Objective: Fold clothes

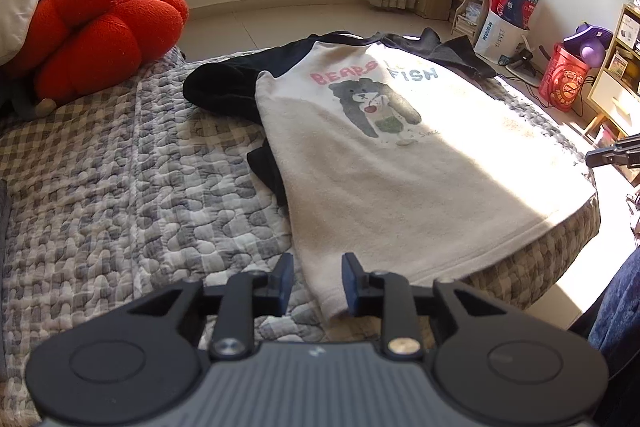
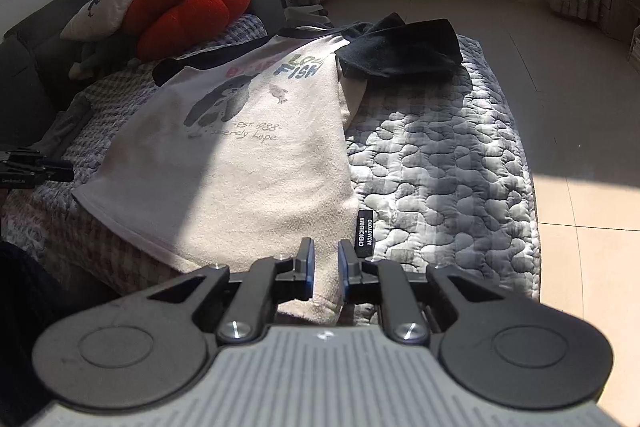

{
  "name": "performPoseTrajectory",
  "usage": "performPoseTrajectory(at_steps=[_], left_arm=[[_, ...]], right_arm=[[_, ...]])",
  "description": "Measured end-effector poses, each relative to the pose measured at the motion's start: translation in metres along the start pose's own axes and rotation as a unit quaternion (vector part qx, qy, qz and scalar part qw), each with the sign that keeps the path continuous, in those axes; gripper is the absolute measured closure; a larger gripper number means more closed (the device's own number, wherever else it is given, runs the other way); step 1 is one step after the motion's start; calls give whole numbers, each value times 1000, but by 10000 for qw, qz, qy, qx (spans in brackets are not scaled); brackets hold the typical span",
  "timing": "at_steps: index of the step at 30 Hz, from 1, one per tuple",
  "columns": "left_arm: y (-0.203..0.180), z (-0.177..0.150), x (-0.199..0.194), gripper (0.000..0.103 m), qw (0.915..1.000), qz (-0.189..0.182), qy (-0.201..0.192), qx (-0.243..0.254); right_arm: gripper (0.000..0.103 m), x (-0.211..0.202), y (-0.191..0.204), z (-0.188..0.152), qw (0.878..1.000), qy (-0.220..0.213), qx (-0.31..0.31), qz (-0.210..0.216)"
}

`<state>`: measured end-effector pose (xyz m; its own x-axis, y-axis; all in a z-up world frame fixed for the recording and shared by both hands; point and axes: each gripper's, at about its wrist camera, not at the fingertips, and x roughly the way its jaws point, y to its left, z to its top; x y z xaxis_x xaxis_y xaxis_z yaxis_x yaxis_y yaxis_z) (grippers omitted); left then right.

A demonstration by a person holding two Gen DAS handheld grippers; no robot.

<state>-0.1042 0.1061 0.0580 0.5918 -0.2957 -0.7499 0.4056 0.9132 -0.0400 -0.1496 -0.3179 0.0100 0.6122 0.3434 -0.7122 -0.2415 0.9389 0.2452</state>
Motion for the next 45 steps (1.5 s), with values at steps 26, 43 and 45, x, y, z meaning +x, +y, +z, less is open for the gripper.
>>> performPoseTrajectory(at_steps=[26, 43, 45], left_arm=[[59, 57, 114, 62, 9936, 358, -195, -1049], [210, 53, -51, 98, 9188, 2203, -1821, -2723], [232, 58, -68, 97, 9025, 2691, -1909, -2770]], right_arm=[[58, 76, 44, 72, 9953, -644, -606, -385], [58, 75, 48, 63, 9924, -886, -527, -679], [58, 76, 50, 64, 9923, -902, -524, -668]])
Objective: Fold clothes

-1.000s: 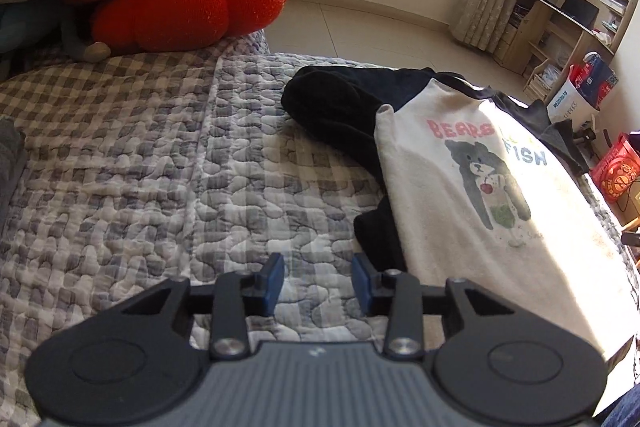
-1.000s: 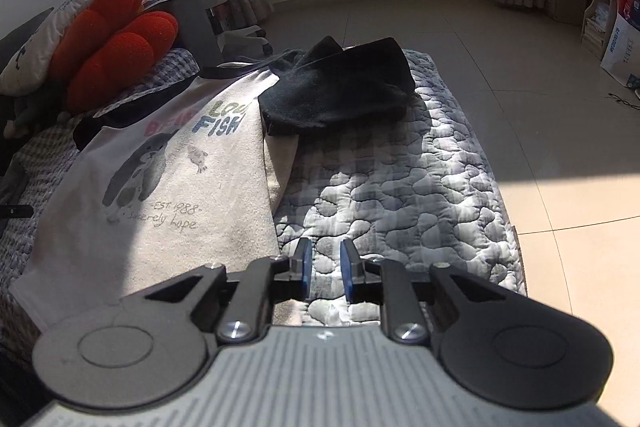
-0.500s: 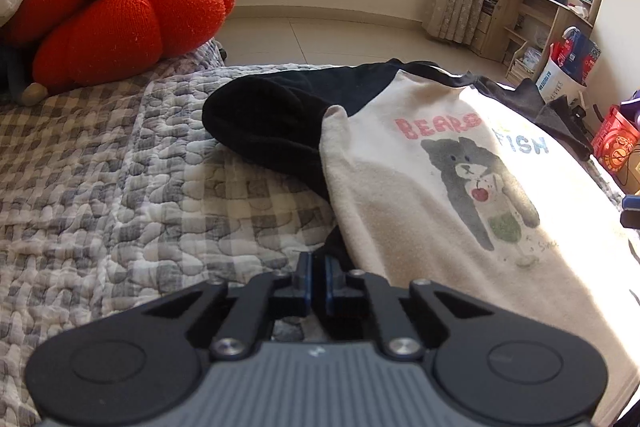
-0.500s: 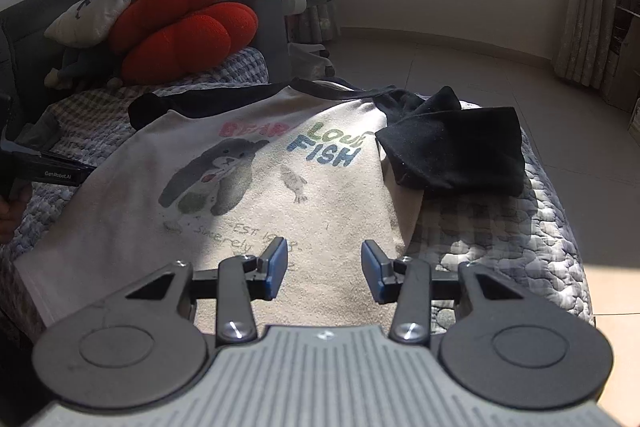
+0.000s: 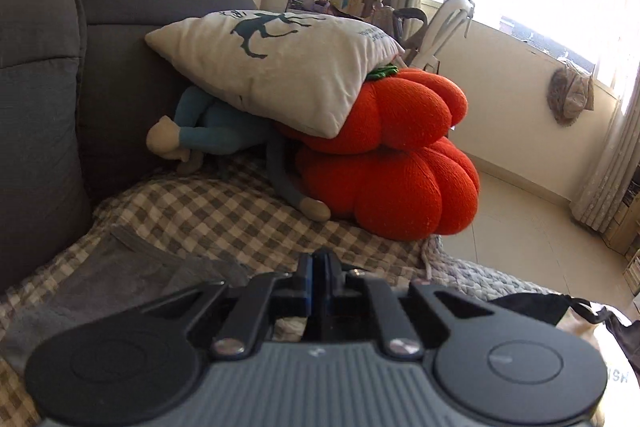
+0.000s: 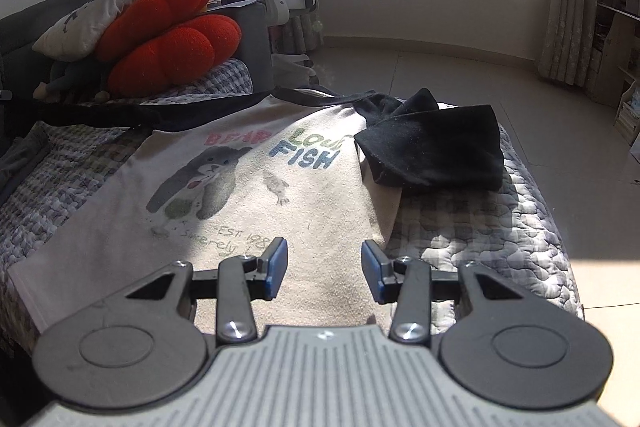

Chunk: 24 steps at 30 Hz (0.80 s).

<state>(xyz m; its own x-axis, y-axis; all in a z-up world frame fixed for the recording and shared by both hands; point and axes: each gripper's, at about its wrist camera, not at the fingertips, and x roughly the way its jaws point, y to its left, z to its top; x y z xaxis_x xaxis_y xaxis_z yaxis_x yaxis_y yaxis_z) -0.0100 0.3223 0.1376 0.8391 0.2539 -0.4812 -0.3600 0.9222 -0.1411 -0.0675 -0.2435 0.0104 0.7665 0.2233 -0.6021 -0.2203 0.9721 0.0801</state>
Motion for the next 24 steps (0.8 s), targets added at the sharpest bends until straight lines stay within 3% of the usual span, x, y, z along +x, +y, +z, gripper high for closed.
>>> performPoseTrajectory(at_steps=[4, 7, 11, 15, 18, 21, 23, 24], left_arm=[[33, 20, 19, 97, 9983, 562, -27, -141], [46, 18, 39, 97, 9963, 840, 147, -41], [50, 7, 64, 97, 9945, 897, 537, -11], [46, 4, 76, 97, 9931, 1045, 515, 123], [47, 8, 79, 93, 9949, 815, 599, -33], [42, 13, 72, 92, 9968, 591, 446, -288], [27, 13, 67, 90, 9986, 184, 426, -234], [13, 10, 66, 84, 9988, -95, 473, -129]], right_arm=[[58, 1, 4, 2, 10000, -16, 9, 6], [58, 0, 0, 1, 9999, -16, 149, 25], [58, 1, -10, -3, 9995, 61, 299, -61], [58, 0, -17, -6, 9992, 78, 348, -151], [58, -1, -24, -7, 9989, 41, 404, -246], [58, 0, -35, -8, 9980, 19, 552, -321], [58, 4, -43, -10, 9971, 36, 677, -350], [58, 6, -44, -10, 9968, 39, 708, -371]])
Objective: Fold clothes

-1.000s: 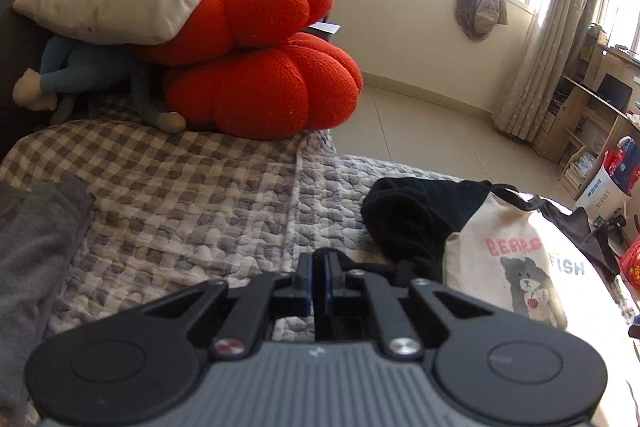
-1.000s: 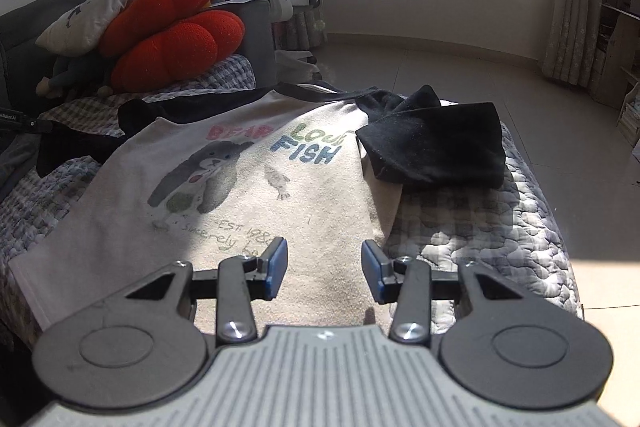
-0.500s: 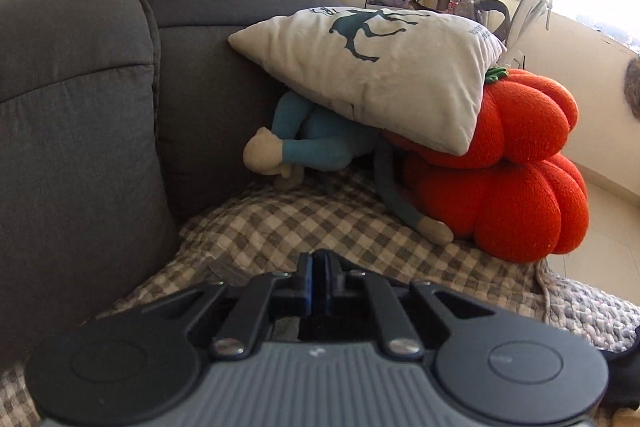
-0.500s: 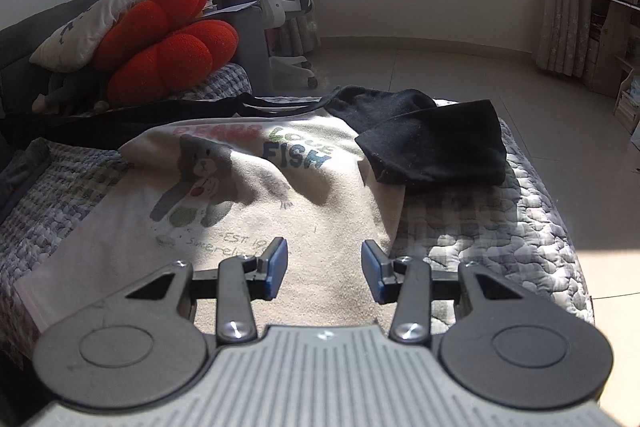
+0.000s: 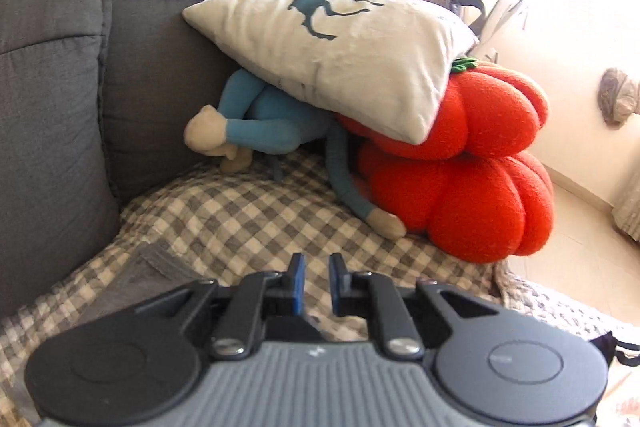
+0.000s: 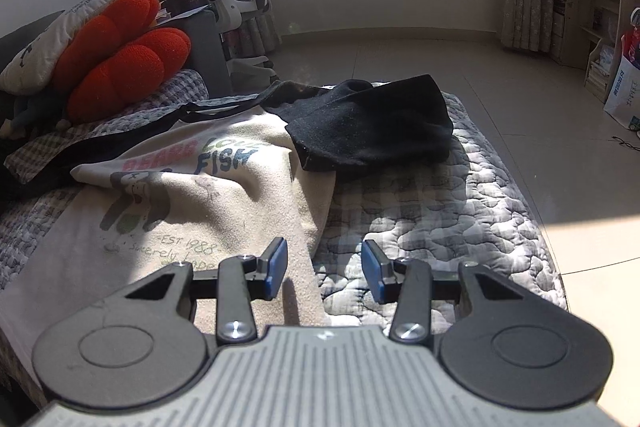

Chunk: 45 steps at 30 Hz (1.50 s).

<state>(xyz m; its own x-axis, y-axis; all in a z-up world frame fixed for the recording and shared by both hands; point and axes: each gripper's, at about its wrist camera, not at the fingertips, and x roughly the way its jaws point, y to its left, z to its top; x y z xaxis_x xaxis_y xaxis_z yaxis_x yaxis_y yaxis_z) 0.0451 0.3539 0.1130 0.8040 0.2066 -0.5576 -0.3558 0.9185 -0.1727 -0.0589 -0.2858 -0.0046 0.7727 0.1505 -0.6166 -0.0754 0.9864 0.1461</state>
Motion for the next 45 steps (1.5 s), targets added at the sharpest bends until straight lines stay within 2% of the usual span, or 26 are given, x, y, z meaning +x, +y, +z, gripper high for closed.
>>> performPoseTrajectory(at_steps=[1, 3, 6, 8, 10, 12, 13, 14, 15, 16, 19, 24, 28, 30, 31, 32, 34, 36, 37, 38, 39, 42, 43, 44, 45], left_arm=[[-16, -4, 1, 71, 9994, -295, 92, 164], [-57, -18, 1, 56, 9939, -903, 240, 590], [-111, -44, 2, 53, 9792, -1615, 424, 1155], [-139, -64, 8, 48, 9686, -1822, 635, 1569], [-167, -85, 21, 48, 9599, -1582, 828, 2162], [-184, -98, 35, 49, 9578, -1286, 871, 2419], [-189, -102, 41, 52, 9575, -1217, 874, 2465], [-192, -104, 47, 59, 9576, -1211, 866, 2465], [-196, -106, 53, 85, 9569, -1183, 904, 2492], [-199, -107, 60, 101, 9553, -1121, 980, 2554], [-206, -110, 71, 103, 9511, -856, 841, 2845], [-200, -82, 77, 103, 9670, -537, 477, 2445], [-203, -61, 85, 103, 9712, -345, 226, 2346], [-204, -52, 88, 103, 9711, -24, 18, 2388], [-202, -47, 91, 103, 9714, 110, -40, 2372], [-196, -42, 94, 103, 9735, 211, -27, 2275], [-183, -34, 99, 103, 9772, 201, 67, 2111], [-178, -35, 94, 103, 9797, -307, 207, 1969], [-177, -37, 90, 103, 9795, -629, 283, 1893], [-179, -40, 87, 103, 9776, -878, 332, 1881], [-184, -45, 83, 103, 9748, -1059, 356, 1931], [-214, -64, 75, 99, 9600, -1510, 461, 2312], [-223, -70, 77, 93, 9553, -1569, 493, 2455], [-232, -75, 79, 89, 9504, -1628, 525, 2598], [-239, -80, 82, 78, 9471, -1627, 564, 2708]], right_arm=[[58, 2, -2, 0, 10000, 3, 31, -21], [58, 4, -2, 1, 10000, -29, 71, -21], [58, 4, 0, 2, 9999, -96, 96, 39], [58, 4, 2, 0, 9999, -91, 53, 91], [58, 5, 3, -2, 9999, -58, -33, 102], [58, 4, 1, -4, 9999, -48, -58, 125], [58, 4, 0, -4, 9999, -43, -70, 136], [58, 4, -2, -5, 9999, -46, -66, 152], [58, 3, -5, -5, 9998, -70, -18, 174], [58, 3, -7, -5, 9998, -87, 6, 173], [58, 5, -13, -2, 9999, -119, -10, 109], [58, 14, -27, 21, 9991, -403, -83, 27], [57, 37, -32, 55, 9987, -478, -107, 142], [48, 53, -25, 72, 9987, -369, -161, 314], [41, 59, -20, 79, 9985, -318, -204, 389], [38, 63, -13, 82, 9980, -297, -336, 438], [34, 72, 1, 87, 9965, -219, -641, 498], [34, 83, 16, 83, 9933, 8, -1122, 269], [37, 88, 21, 78, 9907, 70, -1357, 108], [66, 92, 23, 75, 9878, 107, -1547, -116], [83, 94, 24, 73, 9853, 120, -1677, -296], [87, 84, 9, 87, 9866, -137, -1534, -534], [92, 76, 4, 95, 9834, -346, -1528, -914], [92, 68, -3, 102, 9796, -542, -1488, -1237], [92, 58, -14, 109, 9785, -697, -1354, -1389]])
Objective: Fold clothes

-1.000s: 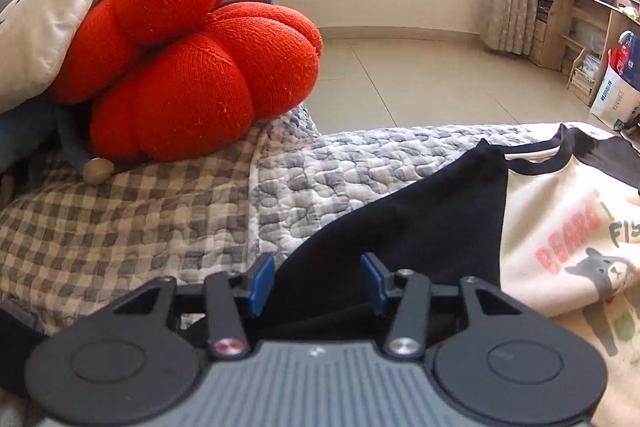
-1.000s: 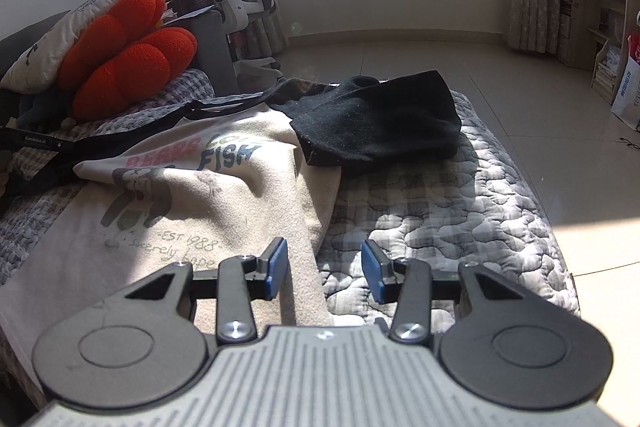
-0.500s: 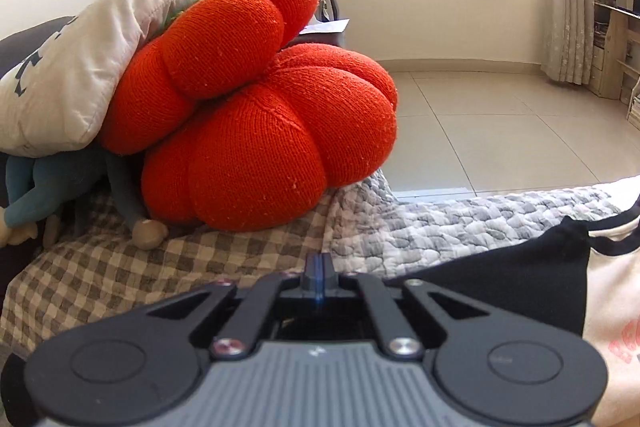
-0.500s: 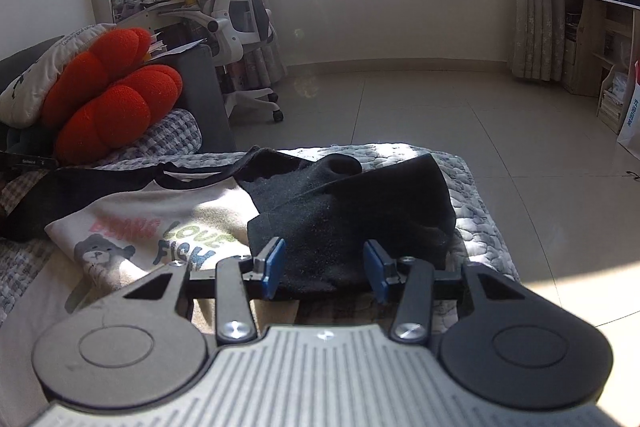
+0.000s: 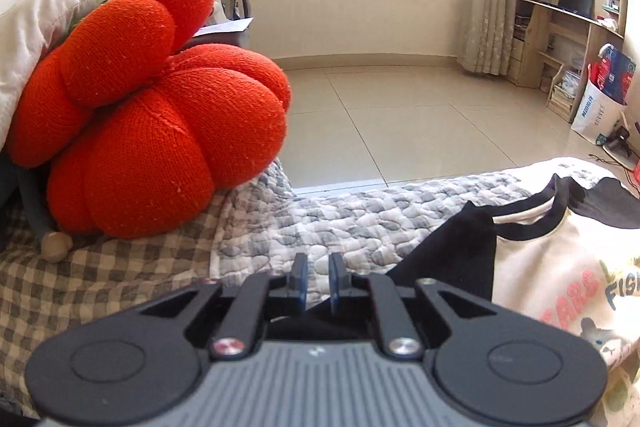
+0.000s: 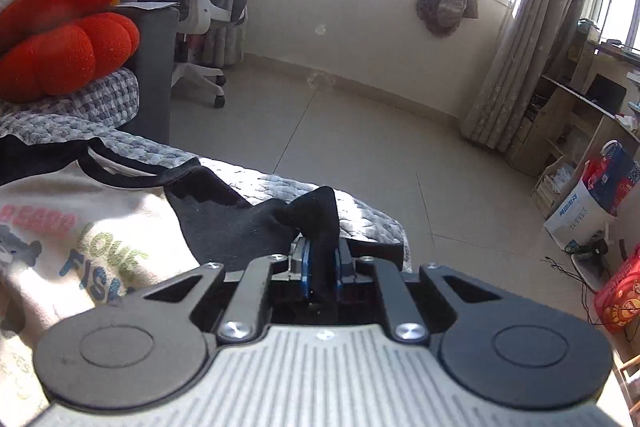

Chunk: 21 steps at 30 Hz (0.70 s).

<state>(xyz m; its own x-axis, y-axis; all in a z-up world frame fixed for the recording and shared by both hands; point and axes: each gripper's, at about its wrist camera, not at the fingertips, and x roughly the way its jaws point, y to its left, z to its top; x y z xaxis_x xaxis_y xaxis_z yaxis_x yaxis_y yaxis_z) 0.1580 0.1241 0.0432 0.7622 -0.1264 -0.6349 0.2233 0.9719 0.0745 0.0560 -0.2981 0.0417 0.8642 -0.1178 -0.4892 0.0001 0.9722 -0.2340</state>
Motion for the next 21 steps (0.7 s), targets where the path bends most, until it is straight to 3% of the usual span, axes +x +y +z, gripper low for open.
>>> performPoseTrajectory(at_steps=[1, 2, 6, 7, 9, 11, 13, 15, 18, 21], left_arm=[[-4, -1, 7, 69, 10000, 22, 65, 40], [-6, -1, 15, 66, 9999, 24, 122, 52], [-14, -10, 36, 37, 9997, -48, 218, 99], [-16, -13, 39, 32, 9996, -15, 225, 181], [-21, -17, 45, 32, 9991, 90, 218, 342], [-24, -19, 48, 42, 9993, 86, 123, 349], [-25, -18, 48, 76, 9994, -2, 107, 322], [-28, -16, 48, 98, 9994, -36, 139, 328], [-31, -13, 48, 98, 9991, 56, 173, 379], [-25, -10, 46, 98, 9996, 71, 158, 236]], right_arm=[[92, -5, -15, 4, 9997, -104, 156, -171], [92, -10, -32, 7, 9986, -175, 340, -352], [92, -15, -88, 14, 9869, -339, 513, -1493], [92, -14, -100, 15, 9827, -349, 474, -1754], [92, -12, -123, 19, 9723, -371, 387, -2276], [92, -14, -140, 26, 9586, -411, 271, -2803], [92, -17, -161, 31, 9506, -402, 448, -3045], [92, -15, -179, 26, 9476, -291, 736, -3096], [92, 4, -188, 7, 9433, 65, 768, -3230], [91, 29, -193, -24, 9480, 613, 1055, -2938]])
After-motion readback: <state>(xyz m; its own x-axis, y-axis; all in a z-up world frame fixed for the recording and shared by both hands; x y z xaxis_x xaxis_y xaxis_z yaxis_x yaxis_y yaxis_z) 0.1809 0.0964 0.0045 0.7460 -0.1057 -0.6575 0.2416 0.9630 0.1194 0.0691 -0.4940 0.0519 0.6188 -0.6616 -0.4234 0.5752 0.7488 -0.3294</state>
